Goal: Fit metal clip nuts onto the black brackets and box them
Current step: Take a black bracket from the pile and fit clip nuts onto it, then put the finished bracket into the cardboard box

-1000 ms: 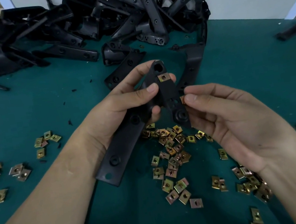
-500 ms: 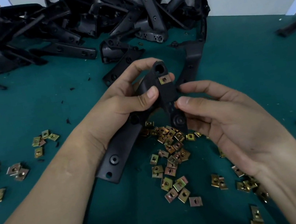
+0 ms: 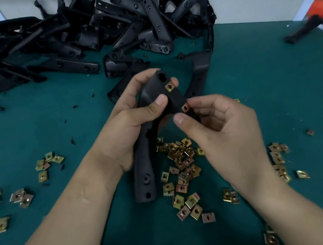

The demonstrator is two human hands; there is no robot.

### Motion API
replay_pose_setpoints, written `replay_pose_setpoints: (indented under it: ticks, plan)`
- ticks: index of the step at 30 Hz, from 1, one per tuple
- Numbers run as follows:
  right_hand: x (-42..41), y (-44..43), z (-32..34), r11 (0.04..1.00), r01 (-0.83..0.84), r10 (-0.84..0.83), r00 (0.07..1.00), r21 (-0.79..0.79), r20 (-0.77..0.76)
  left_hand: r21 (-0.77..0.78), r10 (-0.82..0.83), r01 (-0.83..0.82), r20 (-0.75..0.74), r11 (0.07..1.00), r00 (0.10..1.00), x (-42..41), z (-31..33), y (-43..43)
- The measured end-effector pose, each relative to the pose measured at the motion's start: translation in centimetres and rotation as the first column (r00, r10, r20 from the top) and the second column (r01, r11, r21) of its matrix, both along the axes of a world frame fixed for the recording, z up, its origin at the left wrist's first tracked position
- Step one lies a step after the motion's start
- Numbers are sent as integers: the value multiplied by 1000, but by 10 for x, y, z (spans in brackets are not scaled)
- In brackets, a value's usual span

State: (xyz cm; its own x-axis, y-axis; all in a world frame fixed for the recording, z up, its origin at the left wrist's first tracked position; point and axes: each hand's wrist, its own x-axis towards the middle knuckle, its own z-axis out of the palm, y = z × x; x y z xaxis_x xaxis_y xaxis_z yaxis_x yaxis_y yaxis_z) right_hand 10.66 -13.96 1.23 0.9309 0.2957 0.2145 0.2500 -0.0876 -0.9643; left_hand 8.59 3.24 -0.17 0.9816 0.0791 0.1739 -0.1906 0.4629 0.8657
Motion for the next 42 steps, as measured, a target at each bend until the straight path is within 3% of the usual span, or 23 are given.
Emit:
replay_pose_setpoints:
  ticks: [3,8,11,13,15,18,22,23,25,28,32,36,38,42]
  plan:
    - [1,3,6,999,4,-5,1000,44,18,-5,62,-62,26,998,998,-1,5,-5]
    - [2,1,38,998,-18,28,987,-63,156,-56,168,-165,53,985,984,-12,28,-17]
    - [0,-16,64,995,9,13,975,-99,223,11,184,-186,109,982,977,-18,55,-35]
    - [-2,-37,82,994,39,-11,963,-101,269,92,78,-90,134,992,988,-27,75,-50]
    - [-10,-70,97,993,112,-101,952,-22,290,187,-139,124,71,975,988,-37,89,-70]
    - [-37,-129,108,958,280,-284,904,59,319,227,-231,237,-56,944,971,-59,95,-116]
    - [-83,-194,93,875,484,-465,832,12,302,280,-251,273,-112,921,962,-88,84,-181]
    - [-120,-244,91,783,622,-593,742,8,313,288,-379,401,-133,870,916,-99,84,-235]
    - [-140,-265,73,734,679,-649,697,10,304,260,-435,471,-185,843,881,-108,76,-257]
    - [-194,-321,56,563,826,-803,549,-7,230,207,-584,654,-314,727,748,-129,54,-329]
    - [-248,-378,28,391,900,-888,424,-195,179,154,-640,777,-482,611,598,-151,15,-401]
    - [-276,-413,0,299,882,-926,360,-365,112,154,-682,858,-545,490,487,-161,-17,-438]
    - [-281,-425,-12,276,839,-934,349,-468,75,207,-649,853,-572,478,502,-160,-31,-447]
    - [-286,-440,-26,266,783,-950,313,-562,-13,441,-508,744,-545,502,666,-149,-52,-439]
